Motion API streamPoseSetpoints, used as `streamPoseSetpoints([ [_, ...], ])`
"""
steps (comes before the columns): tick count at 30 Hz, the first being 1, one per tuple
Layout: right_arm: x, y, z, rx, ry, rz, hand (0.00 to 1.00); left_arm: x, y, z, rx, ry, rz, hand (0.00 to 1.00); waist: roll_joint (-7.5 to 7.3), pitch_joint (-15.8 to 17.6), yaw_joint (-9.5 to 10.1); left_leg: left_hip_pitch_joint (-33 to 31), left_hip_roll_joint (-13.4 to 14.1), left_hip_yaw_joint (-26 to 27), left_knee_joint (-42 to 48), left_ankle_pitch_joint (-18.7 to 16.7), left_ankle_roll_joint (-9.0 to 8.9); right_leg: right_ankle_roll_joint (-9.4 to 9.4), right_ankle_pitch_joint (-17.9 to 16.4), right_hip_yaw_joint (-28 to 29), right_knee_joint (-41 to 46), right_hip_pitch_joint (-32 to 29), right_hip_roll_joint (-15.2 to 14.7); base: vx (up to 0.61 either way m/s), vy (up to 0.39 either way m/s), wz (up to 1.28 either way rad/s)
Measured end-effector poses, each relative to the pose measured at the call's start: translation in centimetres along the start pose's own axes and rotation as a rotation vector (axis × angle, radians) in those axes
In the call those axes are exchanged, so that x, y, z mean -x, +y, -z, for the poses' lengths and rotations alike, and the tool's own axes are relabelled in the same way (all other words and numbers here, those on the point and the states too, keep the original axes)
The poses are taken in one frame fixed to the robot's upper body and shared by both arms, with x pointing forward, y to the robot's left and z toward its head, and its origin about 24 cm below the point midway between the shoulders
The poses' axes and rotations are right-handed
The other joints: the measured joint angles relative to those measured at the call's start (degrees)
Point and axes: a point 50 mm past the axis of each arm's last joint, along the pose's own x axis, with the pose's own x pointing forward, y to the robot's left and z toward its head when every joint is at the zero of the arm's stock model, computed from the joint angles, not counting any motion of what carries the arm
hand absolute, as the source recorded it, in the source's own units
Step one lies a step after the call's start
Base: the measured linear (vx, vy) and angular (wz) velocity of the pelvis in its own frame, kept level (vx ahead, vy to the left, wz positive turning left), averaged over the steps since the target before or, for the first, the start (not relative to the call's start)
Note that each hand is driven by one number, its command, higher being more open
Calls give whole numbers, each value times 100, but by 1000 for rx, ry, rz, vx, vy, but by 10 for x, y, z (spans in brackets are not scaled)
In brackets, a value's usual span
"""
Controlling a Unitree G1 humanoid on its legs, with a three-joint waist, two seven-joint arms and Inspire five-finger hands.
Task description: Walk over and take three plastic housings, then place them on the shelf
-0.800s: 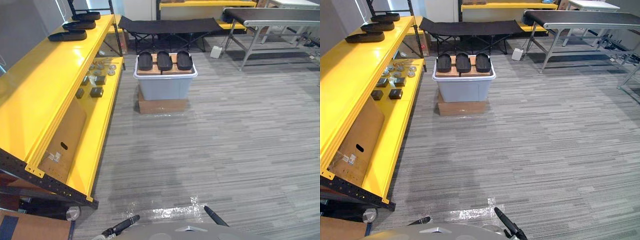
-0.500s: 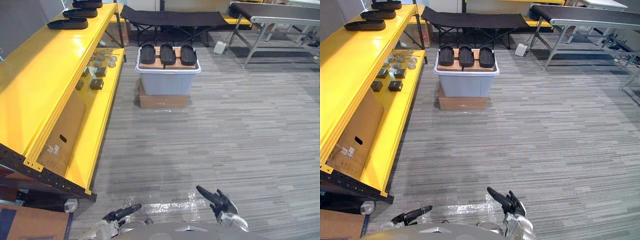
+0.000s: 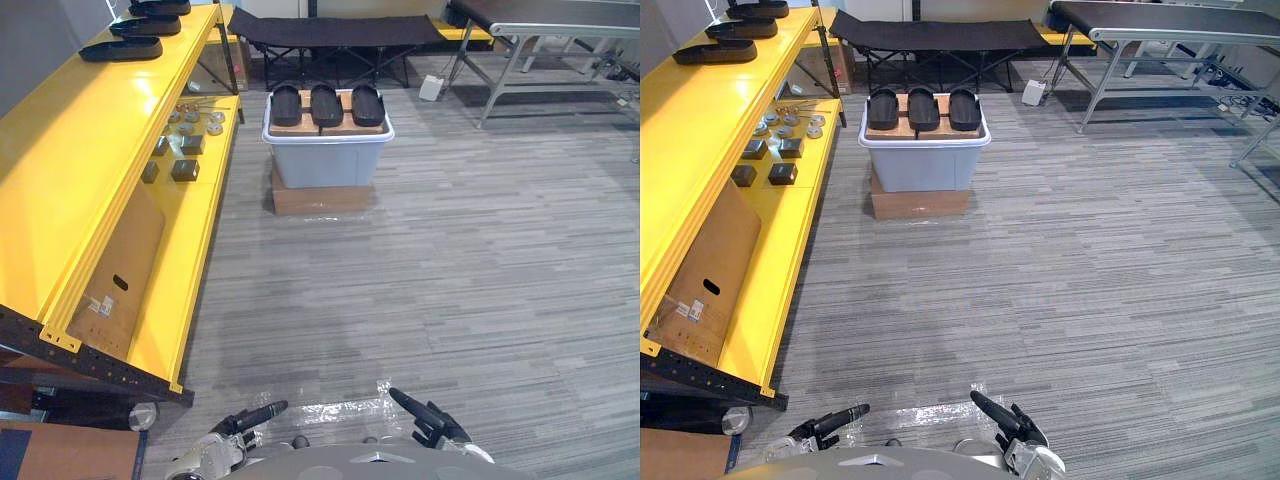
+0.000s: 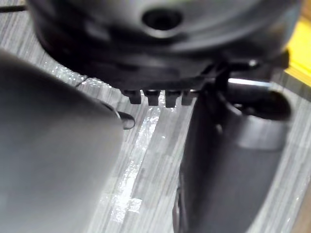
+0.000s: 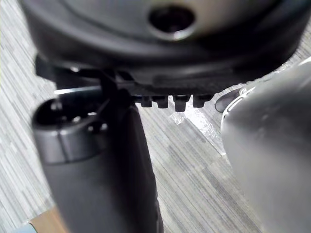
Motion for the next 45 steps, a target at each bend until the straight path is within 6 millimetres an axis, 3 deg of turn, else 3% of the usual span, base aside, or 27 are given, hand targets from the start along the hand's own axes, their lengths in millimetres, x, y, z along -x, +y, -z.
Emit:
streamPoseSetpoints([
  [3,0,1,0,16,-2,-5,100,0,1,-1,-4,-4,15,100,-30,36,8,-19,-22,135,0,-101,24,59,-312,177,690,-353,-74,-40,12,-25],
  [5,1,-2,3,24,-12,2,100,0,-1,-2,-8,-4,27,100,-96,96,-6,-25,-92,117,52,-234,200,211,-571,246,1717,-808,-222,-20,27,-6],
  [6,2,-5,-1,15,-39,15,100,-1,-2,-4,-10,-6,34,100,-67,200,-6,-113,-49,104,289,-327,298,199,-486,422,2842,-1375,-250,-8,48,10],
  [8,4,-7,3,-12,-69,51,100,0,0,-8,-4,-18,33,100,-49,318,-21,-217,42,60,726,-548,375,-11,-106,643,4181,-2094,-248,46,42,21],
  [9,6,-8,6,-45,-83,62,100,0,1,-12,30,-38,25,100,-62,371,-22,-229,125,92,906,-682,351,-118,-243,681,4536,-2347,-195,87,36,8],
  [15,8,-7,9,-24,-106,67,100,0,0,-13,55,-52,25,100,-85,382,-37,-229,413,175,1348,-1056,-12,-141,-413,135,2937,-2431,-86,200,-6,-11],
  [17,9,-8,12,-36,-100,73,100,1,1,-11,66,-55,20,100,-89,380,-52,-194,430,158,1506,-1267,-194,-172,-395,116,2834,-2415,-95,317,-132,8],
  [19,10,-9,18,-42,-83,90,100,2,4,-11,88,-78,16,100,-151,329,-33,-156,437,76,1918,-1732,-394,-199,-415,101,2657,-2150,-150,360,-239,15],
  [20,10,-10,18,-52,-78,93,100,1,3,-10,85,-79,13,100,-122,326,-30,-126,519,66,2076,-1892,-455,-388,-707,58,2679,-2060,-88,400,-295,10],
  [21,11,-16,13,-47,-83,108,100,1,-2,-3,94,-73,18,100,101,235,-42,-161,800,47,2509,-2152,-645,-443,-985,-73,2730,-1912,102,397,-277,11],
  [22,11,-17,12,-44,-82,121,100,1,-2,-2,86,-85,16,100,175,189,-56,-527,1005,-24,3452,-2225,-712,-477,-1223,-101,2810,-1861,198,377,-271,11],
  [23,11,-19,12,-45,-83,126,100,2,-3,-4,91,-99,23,100,214,179,-48,-771,1124,-71,4075,-2172,-702,-525,-1289,-119,2808,-1785,247,387,-248,1],
  [25,13,-29,9,-32,-90,148,100,4,-5,-7,125,-151,43,100,435,106,-4,-1468,1674,-246,6224,-1801,-802,-715,-1508,-102,2700,-1329,552,488,-243,-17],
  [27,13,-31,7,-13,-95,154,100,4,-7,-10,148,-170,54,100,510,119,-21,-1824,1838,-316,6891,-1806,-802,-774,-1560,-84,2434,-885,668,401,-123,-13],
  [29,12,-28,4,29,-100,149,100,5,-10,-16,148,-189,75,100,470,126,-13,-2188,1700,-203,6582,-1854,-764,-766,-1525,-45,2042,-502,653,447,-53,-9],
  [31,10,-23,2,27,-100,140,100,5,-12,-18,144,-207,107,100,331,234,30,-2369,1265,115,5463,-1997,-582,-787,-1409,83,1815,-125,473,374,44,-16],
  [33,8,-20,-2,19,-112,132,100,7,-13,-18,128,-229,128,100,189,313,162,-2616,765,245,4460,-1864,-515,-762,-1395,229,1649,187,233,425,108,-35],
  [34,6,-19,-8,25,-124,123,100,7,-15,-17,132,-240,139,100,213,322,237,-2823,566,66,3613,-1368,-551,-715,-1370,362,1495,331,201,392,120,-63],
  [35,5,-17,-13,32,-139,106,100,7,-15,-13,120,-232,145,100,338,343,314,-2902,549,-181,2811,-705,-539,-672,-1380,544,1369,517,290,413,183,-72],
  [36,5,-14,-15,37,-146,94,100,7,-14,-11,129,-227,142,100,390,340,333,-2932,616,-257,2685,-390,-459,-563,-1441,660,1352,618,335,467,248,-84],
  [37,3,-6,-14,37,-148,63,100,8,-9,-11,130,-222,131,100,350,320,406,-2907,630,-206,3031,-137,-69,-339,-1593,880,1413,798,298,487,253,-55],
  [38,2,1,-13,42,-147,41,100,8,-5,-17,109,-230,115,100,185,284,369,-2901,546,-93,3154,-377,-20,-302,-1613,908,1557,782,145,489,243,-40],
  [40,1,8,-13,41,-155,18,100,7,-6,-24,88,-231,101,100,-18,233,337,-2822,312,23,3264,-737,92,-111,-1501,1082,2533,378,-100,471,251,-4],
  [42,2,7,-8,35,-138,20,100,5,-8,-27,66,-197,102,100,-169,270,288,-2430,-16,-6,3033,-909,249,457,-898,1248,3980,-165,-315,480,284,26],
  [43,3,4,-1,28,-117,34,100,4,-9,-28,44,-176,97,100,-208,287,218,-2049,-223,-115,2759,-925,264,889,-403,1391,5183,-643,-357,469,250,45],
  [44,3,1,2,13,-107,45,100,3,-11,-27,35,-166,94,100,-209,291,181,-1853,-297,-184,2632,-937,269,879,-417,1373,5681,-860,-376,449,184,59],
  [45,5,-6,6,14,-96,72,100,2,-13,-24,22,-149,94,100,-172,301,101,-1472,-371,-268,2376,-934,297,663,-544,1208,6293,-1240,-410,412,137,51],
])
